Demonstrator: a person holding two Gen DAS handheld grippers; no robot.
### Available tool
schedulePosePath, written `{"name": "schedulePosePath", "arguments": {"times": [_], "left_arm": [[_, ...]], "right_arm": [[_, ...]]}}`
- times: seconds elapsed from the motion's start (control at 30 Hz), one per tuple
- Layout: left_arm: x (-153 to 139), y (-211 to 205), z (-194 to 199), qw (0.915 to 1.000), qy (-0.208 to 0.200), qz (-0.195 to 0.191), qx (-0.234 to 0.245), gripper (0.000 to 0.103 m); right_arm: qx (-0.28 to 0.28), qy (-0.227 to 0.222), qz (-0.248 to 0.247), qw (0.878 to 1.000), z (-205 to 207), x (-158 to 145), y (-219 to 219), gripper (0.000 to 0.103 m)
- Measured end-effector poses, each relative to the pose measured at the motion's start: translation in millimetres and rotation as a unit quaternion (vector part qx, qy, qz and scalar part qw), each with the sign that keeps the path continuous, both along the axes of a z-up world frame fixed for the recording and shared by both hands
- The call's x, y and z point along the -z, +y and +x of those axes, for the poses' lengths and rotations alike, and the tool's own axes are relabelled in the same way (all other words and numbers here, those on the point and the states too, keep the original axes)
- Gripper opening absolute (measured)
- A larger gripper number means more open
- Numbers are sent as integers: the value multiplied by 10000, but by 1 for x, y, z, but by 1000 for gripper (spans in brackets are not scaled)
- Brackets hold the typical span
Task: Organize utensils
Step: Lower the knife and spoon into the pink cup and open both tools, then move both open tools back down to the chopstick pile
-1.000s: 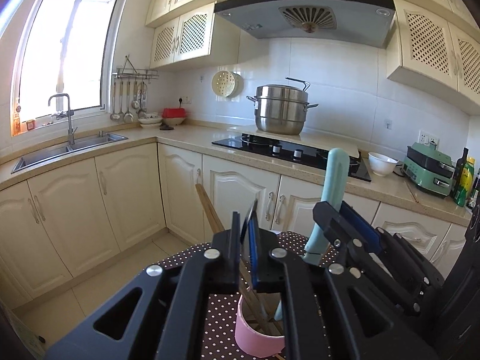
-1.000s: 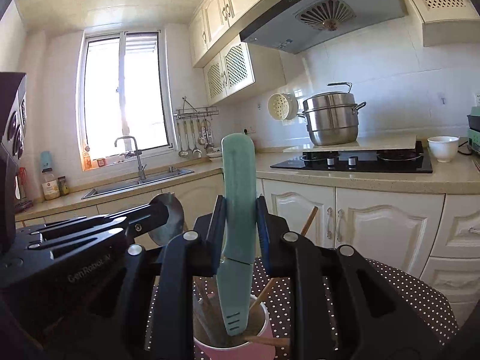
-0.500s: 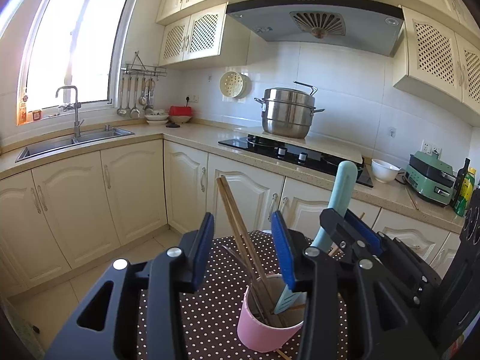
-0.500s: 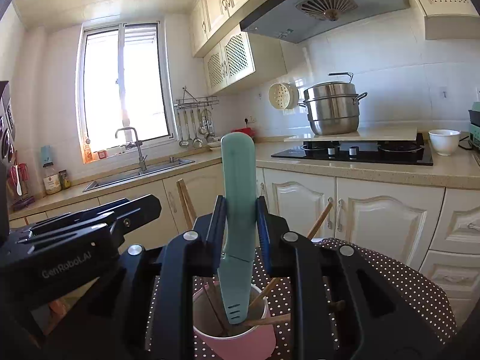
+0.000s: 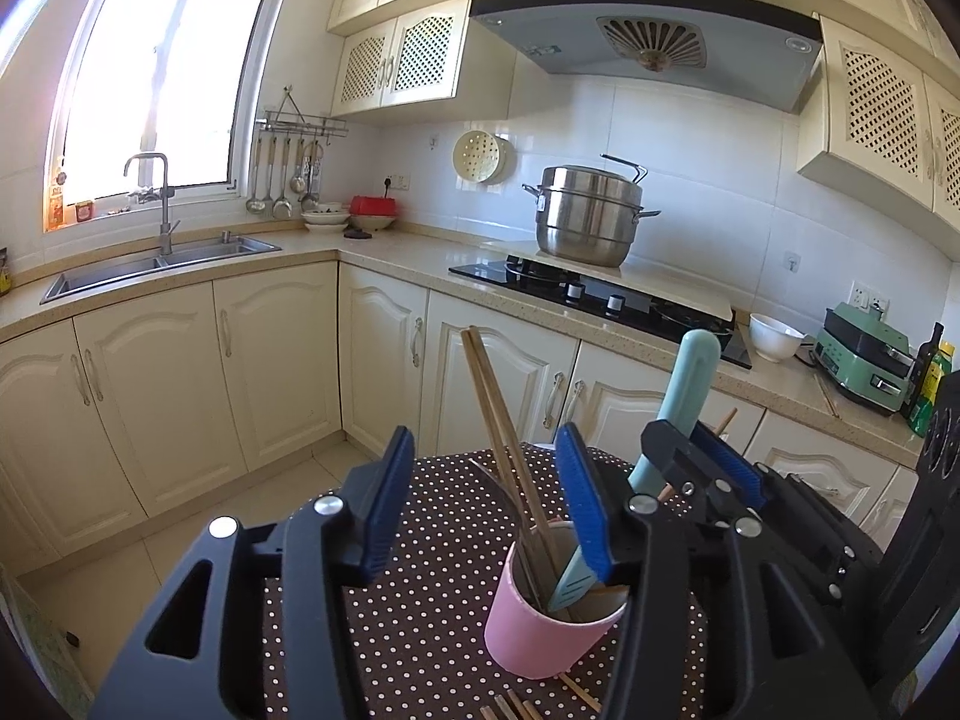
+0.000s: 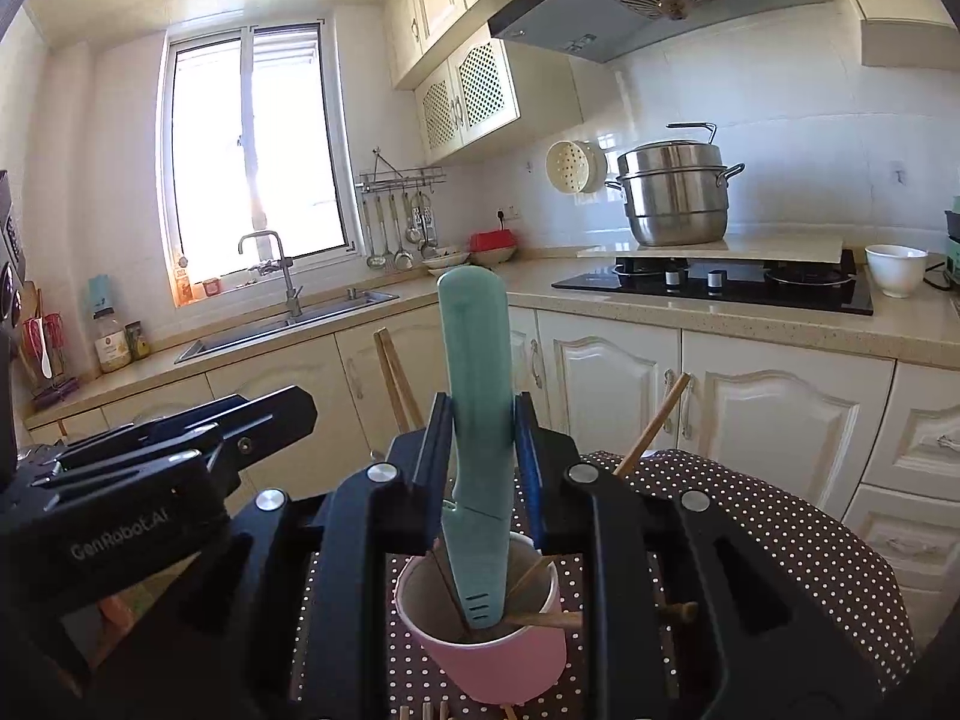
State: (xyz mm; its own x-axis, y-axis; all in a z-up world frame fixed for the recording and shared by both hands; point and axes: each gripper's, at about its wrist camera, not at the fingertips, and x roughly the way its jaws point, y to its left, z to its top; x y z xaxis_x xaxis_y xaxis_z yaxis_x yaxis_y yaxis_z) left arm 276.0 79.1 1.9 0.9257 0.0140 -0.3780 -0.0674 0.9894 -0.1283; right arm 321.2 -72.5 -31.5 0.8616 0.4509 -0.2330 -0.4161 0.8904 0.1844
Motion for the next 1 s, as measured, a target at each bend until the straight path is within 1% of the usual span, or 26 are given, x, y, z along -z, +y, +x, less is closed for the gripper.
{"name": "schedulePosePath", "arguments": {"times": [0.13,0.2,0.23,0.27,0.5,0.77,1.0], "left_arm": [[1,1,-5,10000,15,5,-5,52],[2,3,-7,10000,30,-26,-18,52],[2,3,-9,10000,42,-46,-21,52],[2,4,-10,10000,53,-69,-16,52],[-6,5,-26,10000,-29,-77,-6,52],[-16,-3,-47,9998,-174,-103,6,56],[-17,-13,-68,9996,-151,-177,149,56]], "right_arm": [[26,45,-61,10000,-3,0,0,23],[59,75,-76,9999,-4,-1,-1,28],[89,70,-65,9999,-6,-2,-2,34],[95,47,-53,9999,-7,-3,-3,36],[128,-44,-89,9999,-21,-10,-5,39],[175,-223,-76,9996,-40,-26,-13,46],[244,-323,-189,9990,-62,-35,-23,48]]}}
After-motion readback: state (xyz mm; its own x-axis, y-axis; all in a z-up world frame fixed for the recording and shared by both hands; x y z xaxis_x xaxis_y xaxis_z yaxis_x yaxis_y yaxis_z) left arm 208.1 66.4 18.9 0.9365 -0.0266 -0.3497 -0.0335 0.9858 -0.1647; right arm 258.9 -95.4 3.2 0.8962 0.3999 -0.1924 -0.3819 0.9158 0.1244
